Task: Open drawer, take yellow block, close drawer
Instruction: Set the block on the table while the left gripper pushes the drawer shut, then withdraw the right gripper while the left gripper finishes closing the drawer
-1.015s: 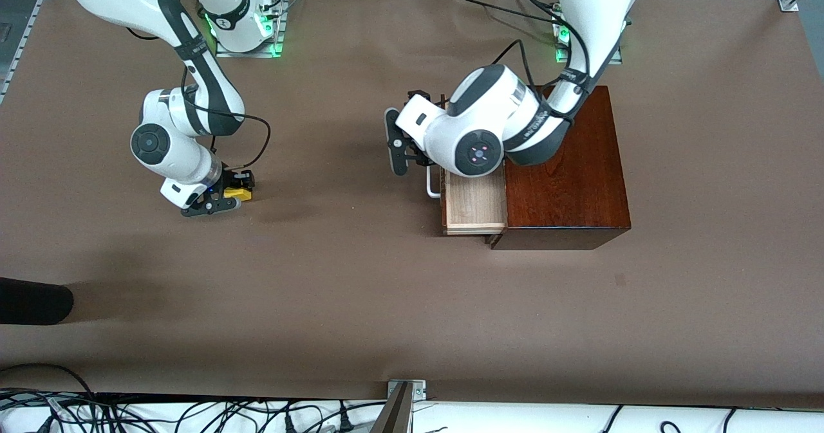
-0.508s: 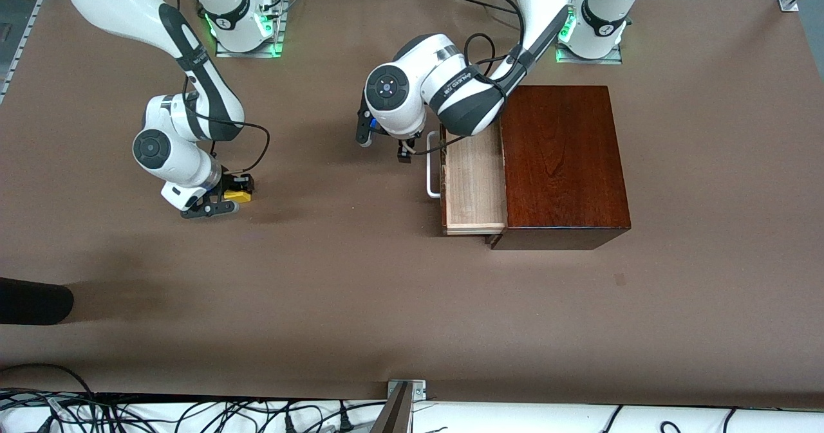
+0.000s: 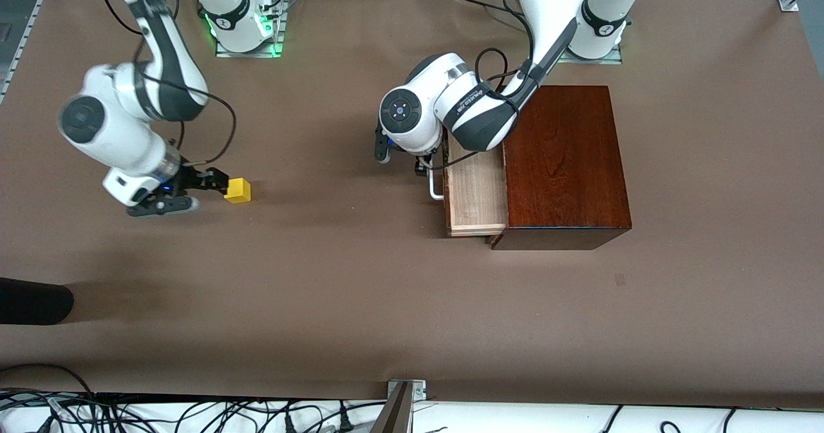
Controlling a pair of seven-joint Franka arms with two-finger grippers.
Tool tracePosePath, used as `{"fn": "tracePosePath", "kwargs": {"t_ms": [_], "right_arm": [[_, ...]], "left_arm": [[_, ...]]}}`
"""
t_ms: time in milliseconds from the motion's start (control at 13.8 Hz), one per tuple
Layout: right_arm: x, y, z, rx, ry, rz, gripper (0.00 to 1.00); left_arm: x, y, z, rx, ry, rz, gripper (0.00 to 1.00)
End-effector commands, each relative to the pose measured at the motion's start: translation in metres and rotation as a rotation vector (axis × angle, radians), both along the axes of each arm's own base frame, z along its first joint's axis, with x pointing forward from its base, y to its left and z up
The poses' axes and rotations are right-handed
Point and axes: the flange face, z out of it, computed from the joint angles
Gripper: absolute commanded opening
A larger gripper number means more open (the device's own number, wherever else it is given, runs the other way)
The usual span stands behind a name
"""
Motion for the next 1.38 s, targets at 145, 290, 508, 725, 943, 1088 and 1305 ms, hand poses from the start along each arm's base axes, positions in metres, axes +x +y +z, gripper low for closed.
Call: {"fn": "tracePosePath", "kwargs": {"t_ms": [145,290,508,725,943,1088,1305], "right_arm": [[0.017,-0.015,0.133,0.000,0.075,0.053,1.00],[0.021,-0.015,0.160,-0.009,0.072,0.070,1.00],[0.021,-0.020,0.161,-0.008,0.068,0.065,1.00],[0.022,-0.021,0.162,-0.010,0.067,0.061,1.00],[0.022,-0.021,0.161,-0.010,0.068,0.066,1.00],[0.022,-0.021,0.161,-0.010,0.068,0.066,1.00],[0.022,-0.021,0.160,-0.008,0.068,0.117,1.00]], "left_arm": [[0.025,0.074,0.009,0.159,0.094,0.045,1.00],[0.024,0.077,0.010,0.174,0.104,0.053,1.00],[0.030,0.096,0.014,0.206,0.138,0.077,1.00],[0.037,0.111,0.019,0.214,0.152,0.090,1.00],[0.040,0.109,0.023,0.201,0.141,0.094,1.00],[0.044,0.107,0.041,0.164,0.121,0.111,1.00],[0.071,0.113,0.092,0.084,0.035,0.152,1.00]]}}
